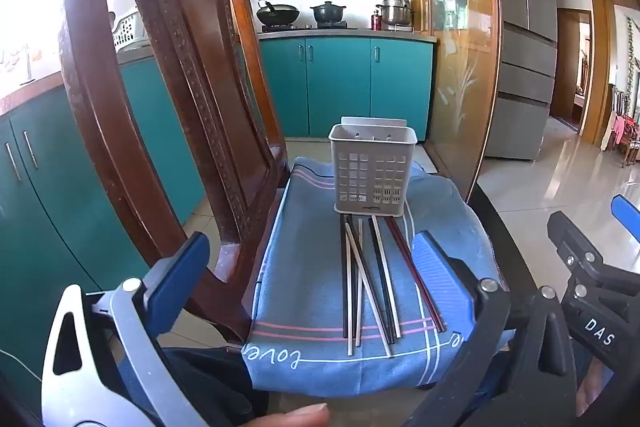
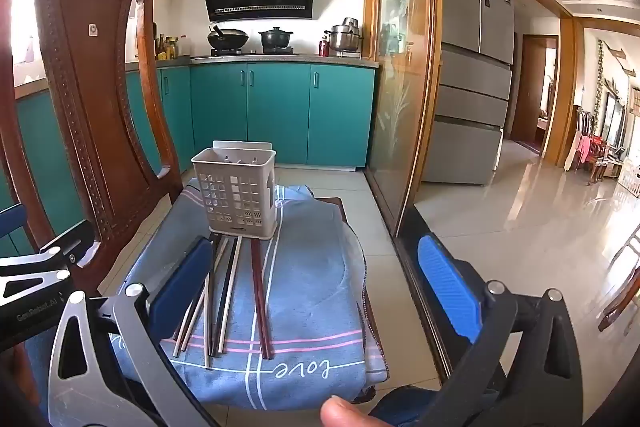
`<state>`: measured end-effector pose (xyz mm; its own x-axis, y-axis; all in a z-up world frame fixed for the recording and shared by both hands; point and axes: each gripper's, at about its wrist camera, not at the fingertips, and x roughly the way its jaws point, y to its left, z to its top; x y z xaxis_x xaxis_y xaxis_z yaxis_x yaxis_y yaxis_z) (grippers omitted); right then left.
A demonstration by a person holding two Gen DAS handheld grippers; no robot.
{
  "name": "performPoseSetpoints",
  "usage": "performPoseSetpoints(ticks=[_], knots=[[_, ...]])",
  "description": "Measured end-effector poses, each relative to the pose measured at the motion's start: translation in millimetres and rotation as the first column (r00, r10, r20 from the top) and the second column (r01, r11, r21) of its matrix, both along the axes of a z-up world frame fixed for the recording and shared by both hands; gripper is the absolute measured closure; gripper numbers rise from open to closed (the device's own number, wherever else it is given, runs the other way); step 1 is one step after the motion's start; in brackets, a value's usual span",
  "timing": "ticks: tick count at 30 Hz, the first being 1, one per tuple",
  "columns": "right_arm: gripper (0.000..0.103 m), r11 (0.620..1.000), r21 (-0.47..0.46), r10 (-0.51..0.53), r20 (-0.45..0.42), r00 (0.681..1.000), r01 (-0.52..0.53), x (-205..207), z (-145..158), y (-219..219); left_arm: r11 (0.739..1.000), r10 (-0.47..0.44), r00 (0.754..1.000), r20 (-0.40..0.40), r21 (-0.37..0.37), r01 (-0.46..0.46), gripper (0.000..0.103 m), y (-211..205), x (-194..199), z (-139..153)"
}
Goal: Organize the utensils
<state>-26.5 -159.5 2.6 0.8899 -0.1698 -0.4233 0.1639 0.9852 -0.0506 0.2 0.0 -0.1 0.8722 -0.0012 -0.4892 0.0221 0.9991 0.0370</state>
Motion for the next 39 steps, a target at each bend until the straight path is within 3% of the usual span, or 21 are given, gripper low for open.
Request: performPoseSetpoints(ticks=[39], knots=[[0.003, 1.0, 0.017, 0.0, 0.01, 1.0, 0.0, -3.2, 1.3, -1.5, 1.0, 0.016, 1.0, 0.012, 0.024, -0.016, 0.003, 2.9, 1.8, -1.1]])
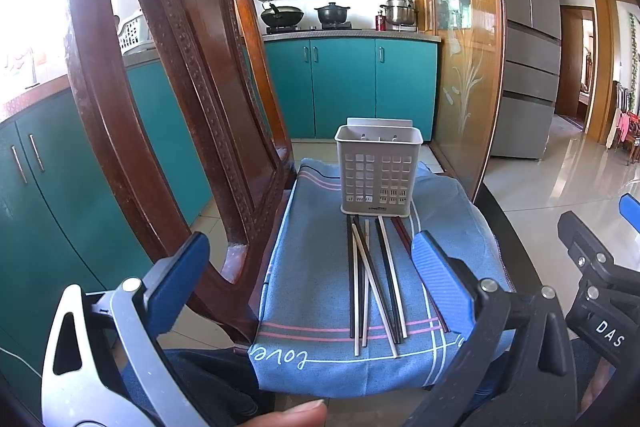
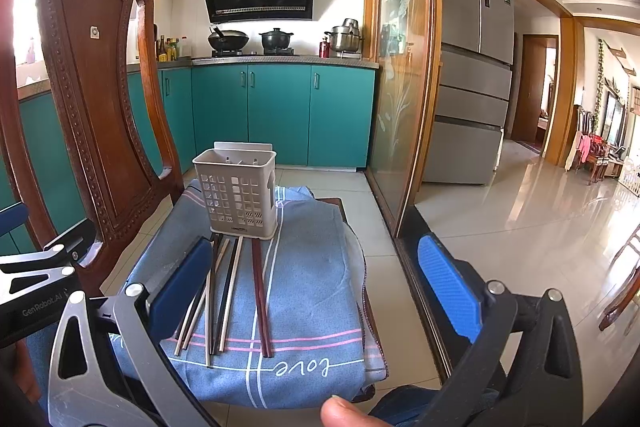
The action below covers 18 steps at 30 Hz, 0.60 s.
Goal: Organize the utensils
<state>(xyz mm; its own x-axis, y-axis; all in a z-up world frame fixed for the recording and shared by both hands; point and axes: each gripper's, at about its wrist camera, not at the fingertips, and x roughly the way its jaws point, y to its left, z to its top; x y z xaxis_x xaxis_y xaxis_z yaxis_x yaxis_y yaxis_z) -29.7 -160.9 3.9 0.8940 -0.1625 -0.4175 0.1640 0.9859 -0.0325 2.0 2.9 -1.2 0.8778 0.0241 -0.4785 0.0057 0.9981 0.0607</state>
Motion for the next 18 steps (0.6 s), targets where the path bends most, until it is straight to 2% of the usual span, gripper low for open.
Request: performPoseSetpoints(ticks=[18], knots=[[0.003, 1.0, -0.006, 0.0, 0.001, 1.0, 0.0, -1.5, 0.6, 1.9, 1.0, 0.012, 1.0, 0.001, 0.004, -0.012, 0.003, 5.7, 0.2, -6.7]])
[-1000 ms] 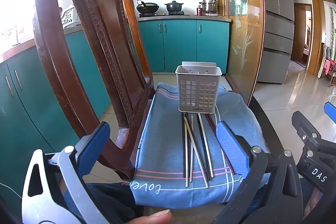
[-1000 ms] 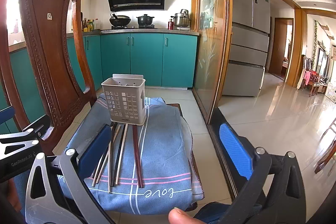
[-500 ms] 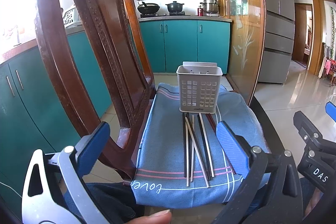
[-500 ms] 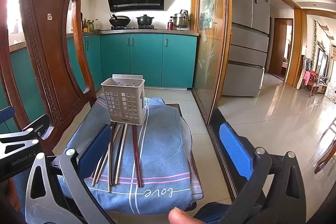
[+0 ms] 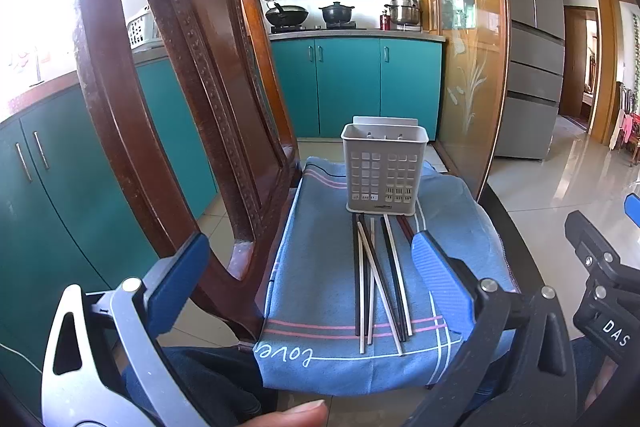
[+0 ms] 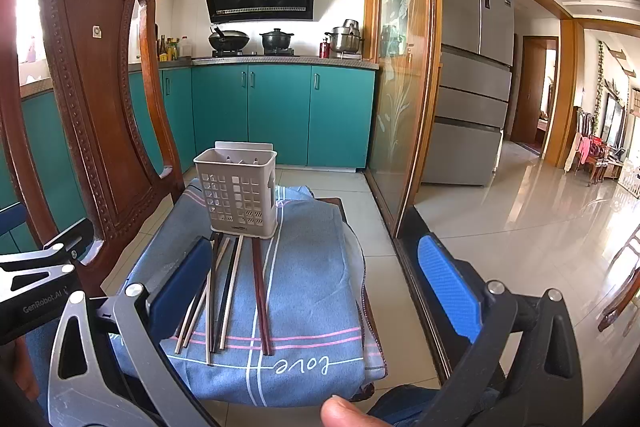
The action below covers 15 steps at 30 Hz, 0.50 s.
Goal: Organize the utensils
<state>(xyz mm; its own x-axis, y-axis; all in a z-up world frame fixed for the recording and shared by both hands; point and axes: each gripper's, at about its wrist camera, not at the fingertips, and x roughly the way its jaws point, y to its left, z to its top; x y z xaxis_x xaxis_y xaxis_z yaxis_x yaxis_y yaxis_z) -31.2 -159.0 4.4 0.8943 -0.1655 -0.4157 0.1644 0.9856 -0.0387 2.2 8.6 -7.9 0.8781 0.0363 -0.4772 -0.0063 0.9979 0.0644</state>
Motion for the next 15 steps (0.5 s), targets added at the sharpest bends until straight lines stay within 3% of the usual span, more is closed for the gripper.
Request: performPoseSetpoints(ticks=[15], knots=[[0.003, 1.0, -0.003, -0.001, 0.002, 1.0, 0.001, -1.1, -0.5, -0.1, 1.0, 0.002, 1.0, -0.003, 0.0, -0.002, 0.003, 3.1, -2.2, -1.7]])
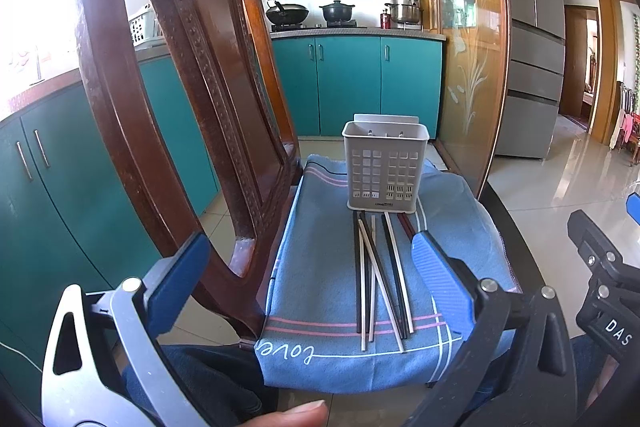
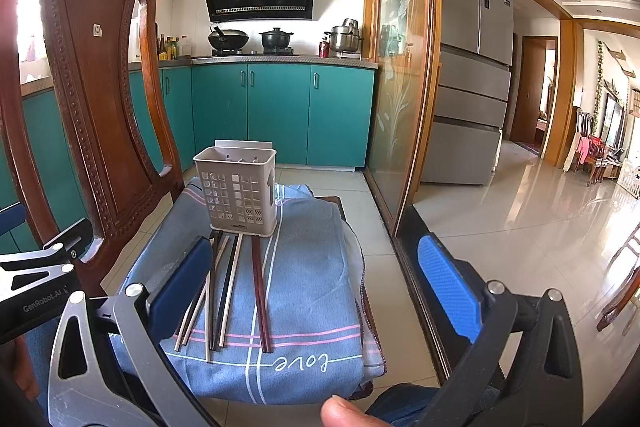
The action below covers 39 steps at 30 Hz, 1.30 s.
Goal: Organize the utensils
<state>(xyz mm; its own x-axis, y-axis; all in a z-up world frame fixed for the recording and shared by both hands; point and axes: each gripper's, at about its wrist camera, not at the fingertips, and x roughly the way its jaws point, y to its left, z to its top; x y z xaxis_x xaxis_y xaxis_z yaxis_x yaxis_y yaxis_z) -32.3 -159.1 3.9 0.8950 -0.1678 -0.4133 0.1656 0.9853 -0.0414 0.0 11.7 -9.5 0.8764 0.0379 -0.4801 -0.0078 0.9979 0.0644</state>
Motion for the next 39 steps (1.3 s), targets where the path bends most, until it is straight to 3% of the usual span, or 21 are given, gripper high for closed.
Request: performPoseSetpoints(ticks=[39], knots=[[0.003, 1.0, 0.0, -0.006, 0.009, 1.0, 0.006, -4.8, 2.5, -2.1, 1.0, 0.013, 1.0, 0.009, 0.0, -0.013, 0.003, -5.0, -2.2, 4.2]])
